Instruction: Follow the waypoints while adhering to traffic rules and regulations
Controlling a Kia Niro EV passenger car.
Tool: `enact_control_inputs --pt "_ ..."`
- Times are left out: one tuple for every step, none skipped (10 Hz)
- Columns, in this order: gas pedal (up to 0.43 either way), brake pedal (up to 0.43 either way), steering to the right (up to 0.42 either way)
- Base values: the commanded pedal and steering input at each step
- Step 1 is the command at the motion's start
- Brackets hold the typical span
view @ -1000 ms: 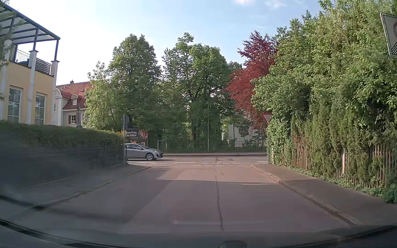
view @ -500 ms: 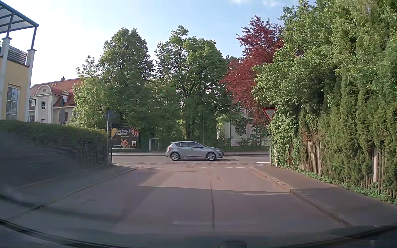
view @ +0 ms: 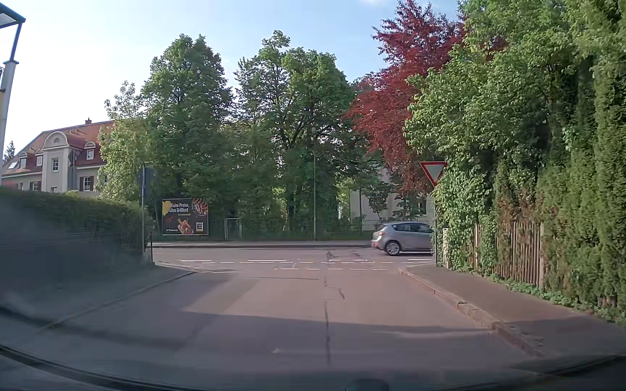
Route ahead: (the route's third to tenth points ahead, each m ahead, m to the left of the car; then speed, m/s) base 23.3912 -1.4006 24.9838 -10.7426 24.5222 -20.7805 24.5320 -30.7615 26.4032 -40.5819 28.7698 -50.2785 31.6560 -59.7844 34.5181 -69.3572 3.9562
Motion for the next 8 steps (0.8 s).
enact_control_inputs --pt "0.000 0.091 0.014" --pt "0.000 0.110 0.009" --pt "0.000 0.122 0.007" --pt "0.000 0.140 0.005" --pt "0.000 0.152 0.003" --pt "0.000 0.165 0.002" --pt "0.000 0.177 0.001" --pt "0.000 0.183 -0.002"
